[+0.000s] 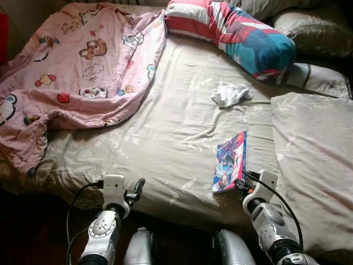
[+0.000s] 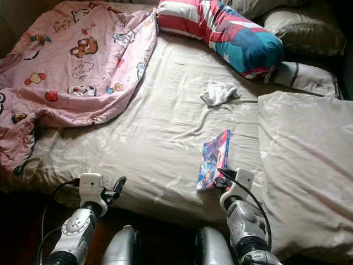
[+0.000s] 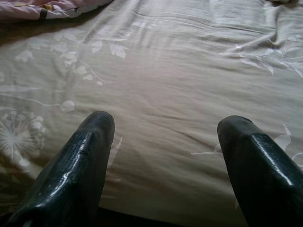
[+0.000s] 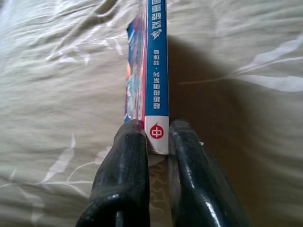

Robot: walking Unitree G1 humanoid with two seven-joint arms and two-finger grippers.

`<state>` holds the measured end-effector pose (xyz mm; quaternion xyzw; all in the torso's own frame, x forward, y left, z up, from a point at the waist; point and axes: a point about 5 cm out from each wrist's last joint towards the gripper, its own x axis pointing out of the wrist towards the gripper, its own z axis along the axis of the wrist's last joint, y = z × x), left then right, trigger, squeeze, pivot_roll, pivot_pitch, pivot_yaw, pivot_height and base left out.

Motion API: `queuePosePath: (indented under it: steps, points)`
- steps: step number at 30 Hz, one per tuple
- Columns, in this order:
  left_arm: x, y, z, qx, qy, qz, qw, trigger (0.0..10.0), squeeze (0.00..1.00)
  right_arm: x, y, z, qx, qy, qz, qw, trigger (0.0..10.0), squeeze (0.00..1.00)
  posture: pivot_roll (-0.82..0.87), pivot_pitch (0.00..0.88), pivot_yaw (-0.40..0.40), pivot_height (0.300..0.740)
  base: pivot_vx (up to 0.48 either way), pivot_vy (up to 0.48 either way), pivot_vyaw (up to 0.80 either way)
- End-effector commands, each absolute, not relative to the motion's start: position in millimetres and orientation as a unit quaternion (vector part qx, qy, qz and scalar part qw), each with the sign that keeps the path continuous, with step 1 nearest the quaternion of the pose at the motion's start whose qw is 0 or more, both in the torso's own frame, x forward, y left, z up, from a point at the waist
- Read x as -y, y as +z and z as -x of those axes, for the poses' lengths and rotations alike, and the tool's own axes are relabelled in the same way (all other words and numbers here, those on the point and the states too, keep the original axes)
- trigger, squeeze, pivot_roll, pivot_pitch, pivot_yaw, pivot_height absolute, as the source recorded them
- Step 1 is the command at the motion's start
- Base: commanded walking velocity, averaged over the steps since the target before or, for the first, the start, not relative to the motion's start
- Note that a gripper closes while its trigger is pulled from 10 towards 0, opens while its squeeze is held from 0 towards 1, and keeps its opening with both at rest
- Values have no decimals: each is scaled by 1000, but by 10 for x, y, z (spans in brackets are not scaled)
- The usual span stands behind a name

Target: Clean up the room

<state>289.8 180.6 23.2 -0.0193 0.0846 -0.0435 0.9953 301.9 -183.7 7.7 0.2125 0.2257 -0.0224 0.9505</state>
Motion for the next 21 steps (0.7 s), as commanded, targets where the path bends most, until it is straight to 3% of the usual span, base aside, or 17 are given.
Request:
queuePosePath:
  steps: [1, 21]
  points:
    - [-1856, 185, -2846, -97, -43, 10, 994, 10000, 0, 1872, 39, -2977, -229, -35, -205, 951, 10000, 0, 4, 207, 56, 642, 0, 0, 0]
    - [-1855, 195, -2854, -96, -43, 8, 994, 10000, 0, 1905, 25, -2967, -231, -54, -200, 951, 10000, 0, 6, 204, 57, 642, 0, 0, 0]
